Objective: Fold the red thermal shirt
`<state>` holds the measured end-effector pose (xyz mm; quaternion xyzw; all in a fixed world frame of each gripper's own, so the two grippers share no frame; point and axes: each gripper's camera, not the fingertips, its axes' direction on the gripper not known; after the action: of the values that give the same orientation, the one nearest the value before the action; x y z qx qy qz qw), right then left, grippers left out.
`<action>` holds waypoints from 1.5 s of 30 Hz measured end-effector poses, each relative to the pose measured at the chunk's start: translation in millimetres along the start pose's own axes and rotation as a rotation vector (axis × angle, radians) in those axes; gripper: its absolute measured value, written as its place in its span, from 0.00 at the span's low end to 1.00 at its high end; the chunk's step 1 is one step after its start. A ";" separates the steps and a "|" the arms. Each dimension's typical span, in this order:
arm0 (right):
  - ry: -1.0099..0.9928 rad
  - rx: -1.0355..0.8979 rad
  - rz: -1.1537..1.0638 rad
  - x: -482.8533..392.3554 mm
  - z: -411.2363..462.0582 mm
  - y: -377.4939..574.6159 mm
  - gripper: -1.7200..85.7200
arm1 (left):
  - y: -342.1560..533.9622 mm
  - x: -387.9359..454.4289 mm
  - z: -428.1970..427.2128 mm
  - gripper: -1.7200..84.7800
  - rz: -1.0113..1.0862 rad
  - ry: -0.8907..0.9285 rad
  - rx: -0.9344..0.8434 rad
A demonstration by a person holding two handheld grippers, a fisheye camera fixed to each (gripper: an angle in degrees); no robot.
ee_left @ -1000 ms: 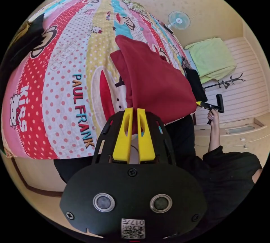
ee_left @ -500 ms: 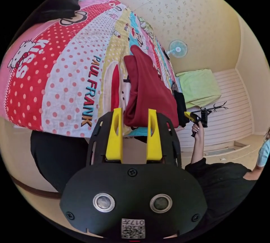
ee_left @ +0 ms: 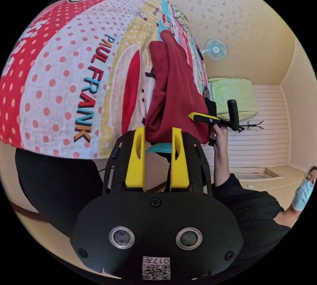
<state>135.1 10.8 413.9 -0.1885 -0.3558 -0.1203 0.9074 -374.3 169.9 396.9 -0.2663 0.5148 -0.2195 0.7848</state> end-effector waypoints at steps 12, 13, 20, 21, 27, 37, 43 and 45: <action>-0.184 0.224 0.050 25.1 8.6 46.3 0.07 | 4.9 161.0 19.4 0.09 0.450 0.064 0.026; -0.211 0.237 0.047 27.7 7.4 51.6 0.07 | 3.5 174.7 28.1 0.09 0.487 0.063 -0.001; -0.279 0.395 0.182 76.1 -35.2 139.0 0.04 | 29.5 305.5 188.1 0.08 0.937 -0.055 -0.360; -0.281 0.441 0.238 92.2 -45.1 164.8 0.03 | 37.0 310.9 219.3 0.08 0.958 -0.094 -0.389; -0.301 0.692 0.464 146.0 -91.8 278.9 0.03 | 75.9 281.1 372.9 0.10 0.931 -0.382 -0.611; -0.080 0.393 0.064 66.7 -84.2 173.3 0.03 | 97.7 244.8 329.8 0.10 0.805 -0.135 -0.391; 0.078 0.224 0.125 70.3 -14.2 164.3 0.02 | 82.3 178.1 251.9 0.10 0.594 -0.192 -0.043; 0.059 0.281 0.161 72.8 -12.7 176.4 0.02 | 67.1 142.5 241.0 0.14 0.469 -0.194 0.005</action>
<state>257.2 158.1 410.5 -0.0838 -0.3258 -0.0016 0.9417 -93.4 179.1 334.3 -0.1573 0.4844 -0.0061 0.8606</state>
